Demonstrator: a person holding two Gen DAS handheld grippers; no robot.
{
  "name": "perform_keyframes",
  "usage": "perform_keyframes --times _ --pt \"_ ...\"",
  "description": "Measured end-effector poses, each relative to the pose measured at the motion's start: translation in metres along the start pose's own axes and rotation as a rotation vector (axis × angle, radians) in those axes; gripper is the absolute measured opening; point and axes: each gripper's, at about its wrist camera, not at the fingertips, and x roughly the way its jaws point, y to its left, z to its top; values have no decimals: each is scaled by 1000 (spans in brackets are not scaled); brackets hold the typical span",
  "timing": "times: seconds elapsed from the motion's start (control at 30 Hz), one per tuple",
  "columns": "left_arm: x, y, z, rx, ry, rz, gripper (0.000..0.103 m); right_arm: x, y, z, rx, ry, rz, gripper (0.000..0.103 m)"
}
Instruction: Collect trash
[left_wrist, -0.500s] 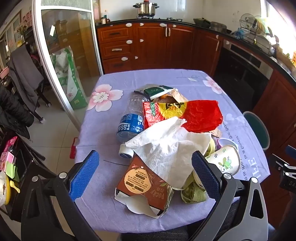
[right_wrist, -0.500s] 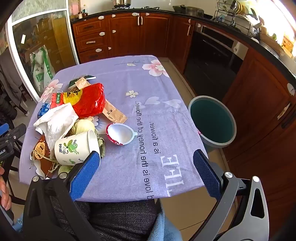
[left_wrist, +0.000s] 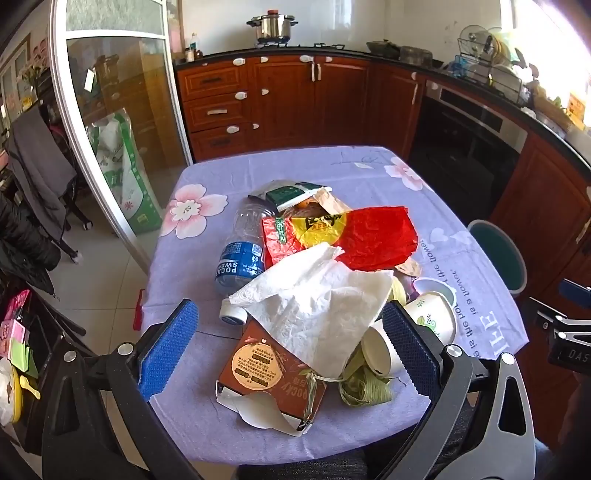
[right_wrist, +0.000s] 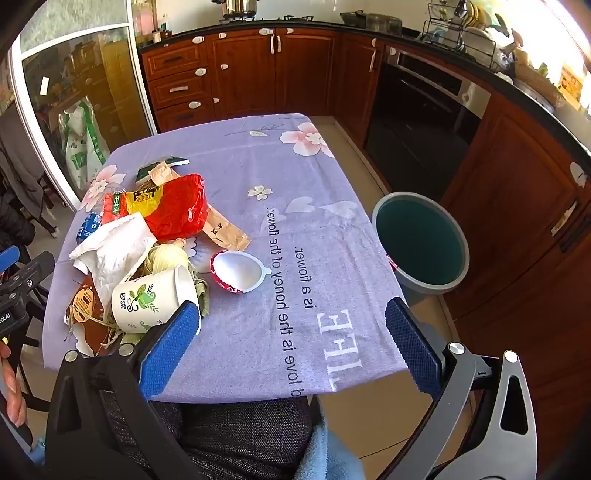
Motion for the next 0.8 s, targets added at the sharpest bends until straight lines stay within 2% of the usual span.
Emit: perform_keyframes --times 0.8 --pt "5 -15 -3 39 16 -20 100 4 -11 1 37 18 5 97"
